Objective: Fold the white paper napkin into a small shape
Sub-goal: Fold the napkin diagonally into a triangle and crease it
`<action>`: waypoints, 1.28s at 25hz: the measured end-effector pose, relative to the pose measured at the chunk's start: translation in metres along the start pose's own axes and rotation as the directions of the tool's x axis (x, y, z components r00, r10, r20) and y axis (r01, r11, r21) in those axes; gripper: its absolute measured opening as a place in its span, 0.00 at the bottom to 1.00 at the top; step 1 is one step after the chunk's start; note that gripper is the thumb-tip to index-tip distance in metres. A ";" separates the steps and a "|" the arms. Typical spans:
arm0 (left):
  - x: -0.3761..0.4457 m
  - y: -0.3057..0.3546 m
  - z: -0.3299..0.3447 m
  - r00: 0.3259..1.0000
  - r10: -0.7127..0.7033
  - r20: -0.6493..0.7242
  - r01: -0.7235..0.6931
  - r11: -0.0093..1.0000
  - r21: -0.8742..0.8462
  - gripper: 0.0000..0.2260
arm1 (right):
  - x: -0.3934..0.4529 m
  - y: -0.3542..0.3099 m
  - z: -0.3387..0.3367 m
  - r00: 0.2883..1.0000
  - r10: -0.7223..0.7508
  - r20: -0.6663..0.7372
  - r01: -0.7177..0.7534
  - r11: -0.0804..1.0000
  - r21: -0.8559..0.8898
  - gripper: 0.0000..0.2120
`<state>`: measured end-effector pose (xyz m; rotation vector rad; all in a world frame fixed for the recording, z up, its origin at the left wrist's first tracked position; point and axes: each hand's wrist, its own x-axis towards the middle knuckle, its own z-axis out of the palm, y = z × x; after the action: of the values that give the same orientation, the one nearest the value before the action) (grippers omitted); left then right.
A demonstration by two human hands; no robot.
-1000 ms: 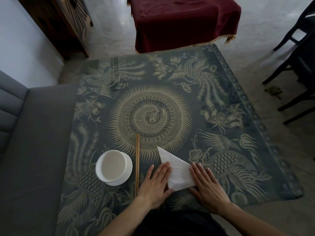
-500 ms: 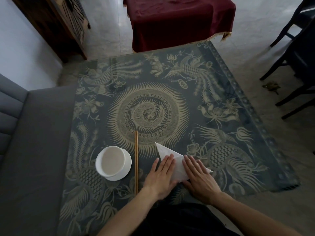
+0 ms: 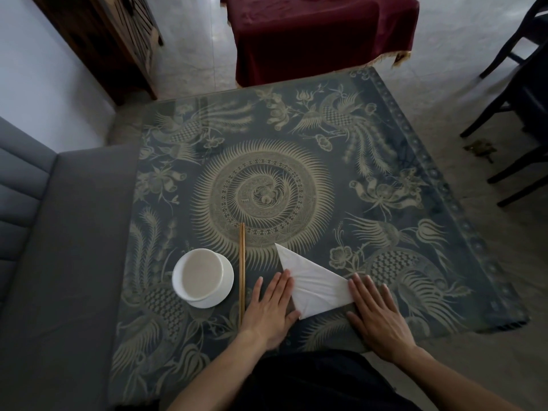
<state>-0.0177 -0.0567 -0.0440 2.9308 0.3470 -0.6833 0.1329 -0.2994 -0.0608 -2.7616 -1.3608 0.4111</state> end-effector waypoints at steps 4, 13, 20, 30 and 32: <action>-0.003 -0.006 0.003 0.999 0.023 -0.029 -0.024 0.999 -0.029 0.32 | -0.006 0.006 -0.002 0.999 0.041 0.006 -0.041 0.999 -0.006 0.32; 0.053 -0.021 -0.045 0.989 -0.029 -0.146 0.007 0.989 -0.150 0.28 | 0.036 -0.040 -0.007 0.957 -0.289 0.009 0.289 0.957 -0.012 0.33; 0.087 -0.041 -0.083 0.991 -0.077 -0.111 0.066 0.993 -0.103 0.23 | 0.033 -0.040 -0.010 0.948 -0.315 0.036 0.316 0.949 -0.006 0.32; 0.090 -0.040 -0.079 0.988 -0.149 -0.036 0.124 0.914 -0.386 0.05 | 0.031 -0.040 -0.008 0.950 -0.305 0.059 0.307 0.952 -0.013 0.28; 0.089 -0.041 -0.081 0.984 -0.175 -0.009 0.147 0.850 -0.505 0.05 | 0.031 -0.042 -0.010 0.954 -0.296 0.055 0.297 0.955 -0.004 0.28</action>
<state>0.0844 0.0133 -0.0141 2.4377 0.6718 -0.4418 0.1210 -0.2479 -0.0518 -2.5112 -1.7606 0.4636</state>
